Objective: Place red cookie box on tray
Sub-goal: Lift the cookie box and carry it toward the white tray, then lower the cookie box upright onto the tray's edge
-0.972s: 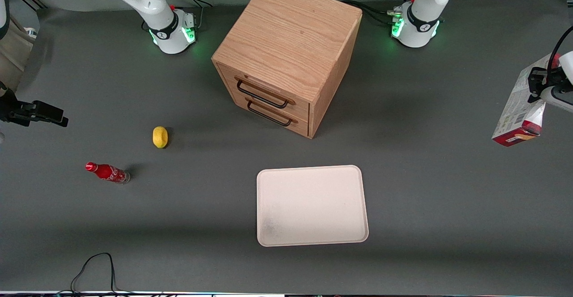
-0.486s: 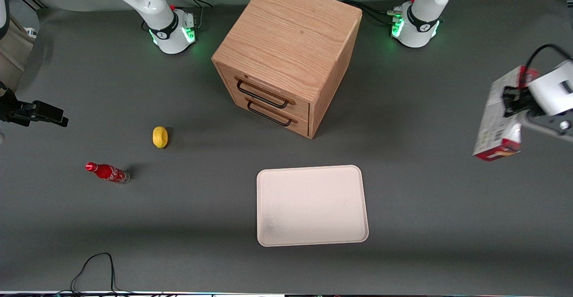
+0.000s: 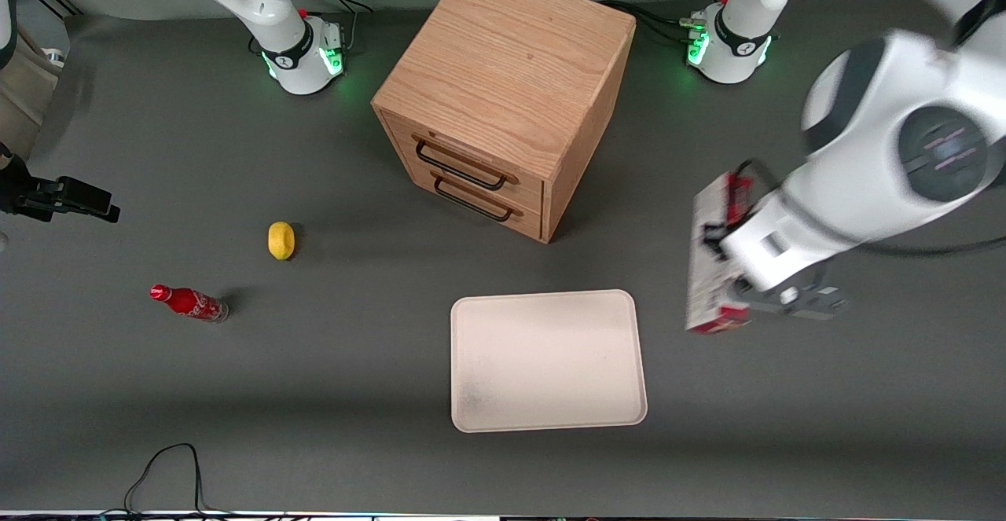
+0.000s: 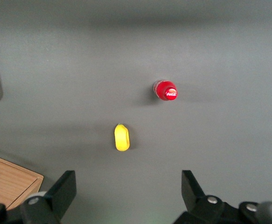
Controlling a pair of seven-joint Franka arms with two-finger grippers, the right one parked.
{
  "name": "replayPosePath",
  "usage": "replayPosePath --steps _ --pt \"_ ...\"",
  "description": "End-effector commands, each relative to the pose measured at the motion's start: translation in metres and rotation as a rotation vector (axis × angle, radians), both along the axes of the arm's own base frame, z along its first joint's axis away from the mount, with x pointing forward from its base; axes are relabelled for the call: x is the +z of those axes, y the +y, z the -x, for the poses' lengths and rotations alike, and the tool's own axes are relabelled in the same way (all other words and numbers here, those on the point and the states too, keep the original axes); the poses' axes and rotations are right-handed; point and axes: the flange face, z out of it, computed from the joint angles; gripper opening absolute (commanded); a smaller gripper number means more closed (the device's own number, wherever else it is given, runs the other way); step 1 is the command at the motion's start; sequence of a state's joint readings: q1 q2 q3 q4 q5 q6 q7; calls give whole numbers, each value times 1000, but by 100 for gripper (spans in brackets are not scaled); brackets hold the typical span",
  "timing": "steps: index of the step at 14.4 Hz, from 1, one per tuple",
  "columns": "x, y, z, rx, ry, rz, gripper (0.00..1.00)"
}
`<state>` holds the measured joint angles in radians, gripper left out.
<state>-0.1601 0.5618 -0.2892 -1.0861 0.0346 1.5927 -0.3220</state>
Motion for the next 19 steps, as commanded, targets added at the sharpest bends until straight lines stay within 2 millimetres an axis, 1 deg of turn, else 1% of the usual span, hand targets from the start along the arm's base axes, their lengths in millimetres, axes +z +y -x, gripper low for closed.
replayPosePath --steps 1,3,4,6,7,10,13,14,15,17,19 --pt "-58 -40 -37 82 -55 36 0" --pt "-98 -47 -52 91 -90 42 0" --pt "-113 -46 -57 105 -96 43 0" --pt "-141 -46 -63 172 -85 42 0" --pt "-153 -47 -63 176 -75 40 0" --pt "-183 -48 -67 189 -65 38 0" --pt "-211 -41 -71 207 -70 28 0" --pt "-220 -42 -70 207 -75 29 0" --pt "-231 -38 -71 208 -87 16 0" --pt "-244 -37 -70 206 -93 6 0" --pt "-248 -38 -69 222 -89 3 0"
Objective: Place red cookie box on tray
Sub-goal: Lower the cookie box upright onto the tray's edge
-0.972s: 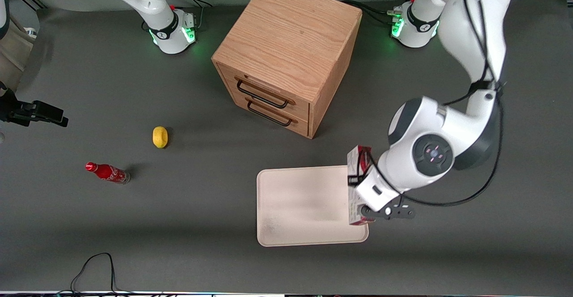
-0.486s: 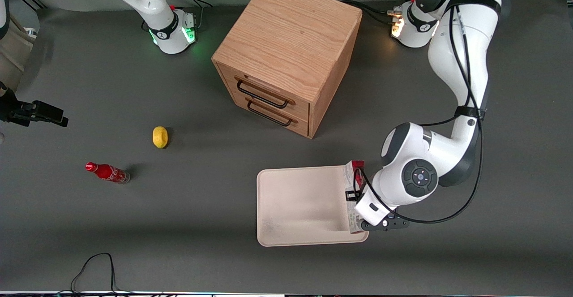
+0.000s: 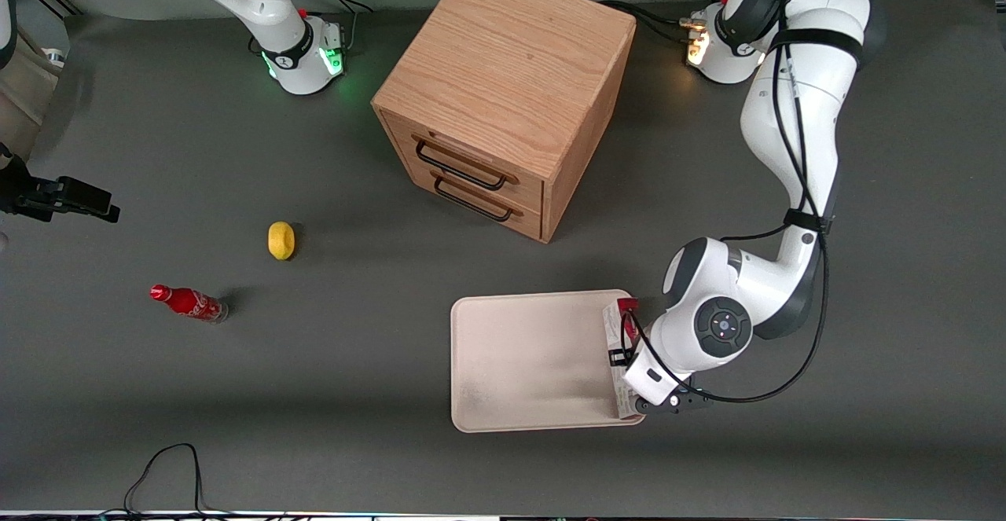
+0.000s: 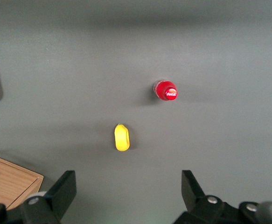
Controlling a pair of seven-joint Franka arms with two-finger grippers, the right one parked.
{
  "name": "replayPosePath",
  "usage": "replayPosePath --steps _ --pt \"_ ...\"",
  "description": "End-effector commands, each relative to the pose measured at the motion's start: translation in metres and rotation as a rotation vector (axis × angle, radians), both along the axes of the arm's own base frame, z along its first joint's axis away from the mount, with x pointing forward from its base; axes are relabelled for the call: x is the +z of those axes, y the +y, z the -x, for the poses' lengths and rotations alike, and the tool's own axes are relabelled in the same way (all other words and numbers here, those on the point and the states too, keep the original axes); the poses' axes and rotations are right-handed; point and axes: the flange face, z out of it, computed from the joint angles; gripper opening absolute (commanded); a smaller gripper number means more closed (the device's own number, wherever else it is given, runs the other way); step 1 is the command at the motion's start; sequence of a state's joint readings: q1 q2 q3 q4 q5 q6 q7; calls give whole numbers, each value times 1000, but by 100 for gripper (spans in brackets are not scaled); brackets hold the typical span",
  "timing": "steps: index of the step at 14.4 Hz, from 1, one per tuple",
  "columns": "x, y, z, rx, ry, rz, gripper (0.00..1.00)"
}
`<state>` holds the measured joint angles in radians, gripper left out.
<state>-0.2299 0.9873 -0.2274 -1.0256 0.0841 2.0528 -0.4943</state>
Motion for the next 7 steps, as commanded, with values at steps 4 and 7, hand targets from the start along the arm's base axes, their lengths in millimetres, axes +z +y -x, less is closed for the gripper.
replayPosePath --steps 4,7 --pt "0 -5 5 38 -6 -28 100" --pt "0 -5 5 38 -5 -29 100"
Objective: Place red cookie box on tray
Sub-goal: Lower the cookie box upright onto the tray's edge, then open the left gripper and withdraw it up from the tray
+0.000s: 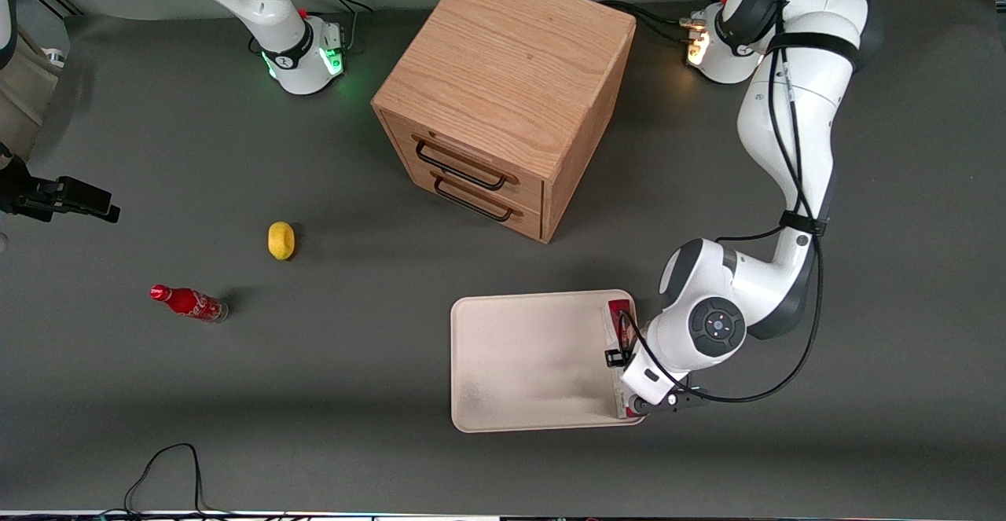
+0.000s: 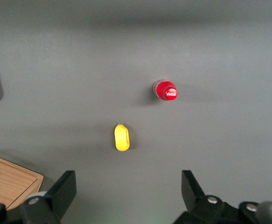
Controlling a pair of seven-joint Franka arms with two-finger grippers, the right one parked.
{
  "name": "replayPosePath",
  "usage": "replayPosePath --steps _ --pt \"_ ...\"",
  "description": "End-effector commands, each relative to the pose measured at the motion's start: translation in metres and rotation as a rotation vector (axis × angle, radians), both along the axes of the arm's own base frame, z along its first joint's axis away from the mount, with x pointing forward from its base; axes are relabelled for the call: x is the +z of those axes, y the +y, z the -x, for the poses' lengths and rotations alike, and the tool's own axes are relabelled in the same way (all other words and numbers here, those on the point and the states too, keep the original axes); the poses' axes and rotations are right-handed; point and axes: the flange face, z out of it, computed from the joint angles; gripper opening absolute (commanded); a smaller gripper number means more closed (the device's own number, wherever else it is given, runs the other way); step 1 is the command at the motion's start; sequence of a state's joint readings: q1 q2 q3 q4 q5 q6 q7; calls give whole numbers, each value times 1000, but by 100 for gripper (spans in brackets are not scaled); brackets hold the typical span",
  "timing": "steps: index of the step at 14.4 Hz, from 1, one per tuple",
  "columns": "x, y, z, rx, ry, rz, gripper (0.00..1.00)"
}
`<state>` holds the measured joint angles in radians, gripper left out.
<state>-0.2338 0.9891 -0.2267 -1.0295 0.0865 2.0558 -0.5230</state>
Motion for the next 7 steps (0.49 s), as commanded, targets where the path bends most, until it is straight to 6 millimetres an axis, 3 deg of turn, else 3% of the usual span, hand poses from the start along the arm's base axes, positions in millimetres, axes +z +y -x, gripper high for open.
replayPosePath --steps 1,6,7 --pt "5 -3 3 16 -11 -22 100" --pt "10 -4 4 29 -9 -24 100" --pt "21 -4 5 28 -9 -24 100"
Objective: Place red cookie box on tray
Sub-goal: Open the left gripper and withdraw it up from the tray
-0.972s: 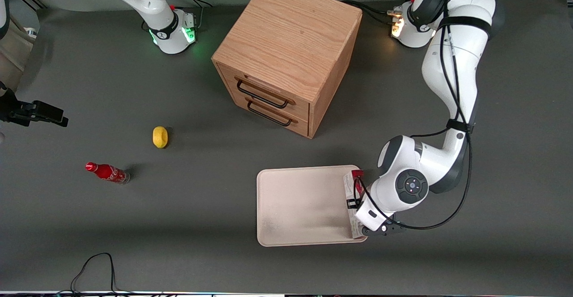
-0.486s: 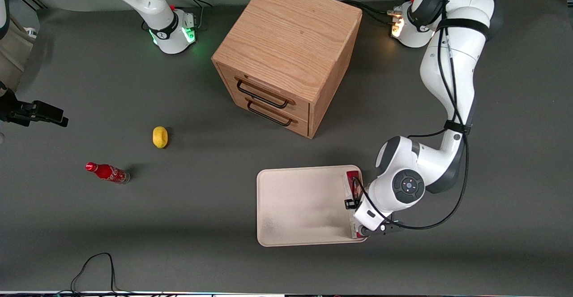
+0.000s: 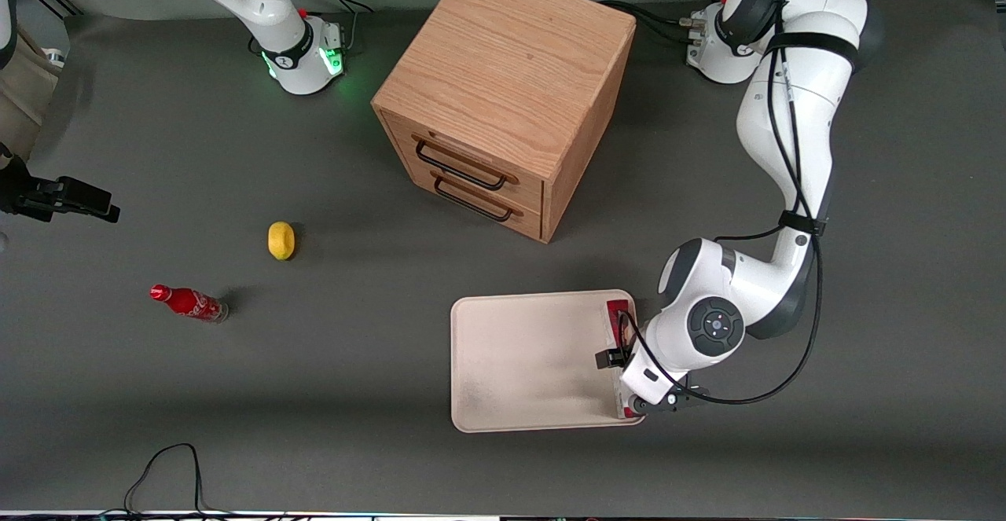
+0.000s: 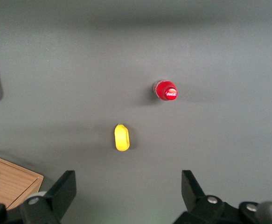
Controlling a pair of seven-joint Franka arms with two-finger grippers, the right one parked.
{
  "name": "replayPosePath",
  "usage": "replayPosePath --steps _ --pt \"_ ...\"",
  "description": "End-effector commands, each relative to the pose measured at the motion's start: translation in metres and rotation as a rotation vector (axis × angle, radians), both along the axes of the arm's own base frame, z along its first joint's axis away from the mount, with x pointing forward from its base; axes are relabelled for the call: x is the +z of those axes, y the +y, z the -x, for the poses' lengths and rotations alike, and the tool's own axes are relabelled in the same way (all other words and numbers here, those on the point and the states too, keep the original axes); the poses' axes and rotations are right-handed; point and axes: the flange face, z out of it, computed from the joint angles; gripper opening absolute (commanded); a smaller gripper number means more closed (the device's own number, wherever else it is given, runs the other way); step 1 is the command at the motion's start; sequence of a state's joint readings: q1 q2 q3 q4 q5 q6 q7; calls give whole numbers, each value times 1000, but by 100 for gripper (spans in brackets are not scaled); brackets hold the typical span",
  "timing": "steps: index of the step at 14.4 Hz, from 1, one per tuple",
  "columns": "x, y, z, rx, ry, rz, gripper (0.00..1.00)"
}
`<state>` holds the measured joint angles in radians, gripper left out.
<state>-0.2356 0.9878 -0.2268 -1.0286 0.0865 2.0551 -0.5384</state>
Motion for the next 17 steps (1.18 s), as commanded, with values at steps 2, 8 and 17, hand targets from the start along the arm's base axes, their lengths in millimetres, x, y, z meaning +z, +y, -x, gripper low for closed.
replayPosePath --steps 2,8,17 --pt "67 -1 9 16 -9 -34 100" --pt "187 74 70 -54 29 -133 100" --pt "267 250 187 -3 37 -158 100"
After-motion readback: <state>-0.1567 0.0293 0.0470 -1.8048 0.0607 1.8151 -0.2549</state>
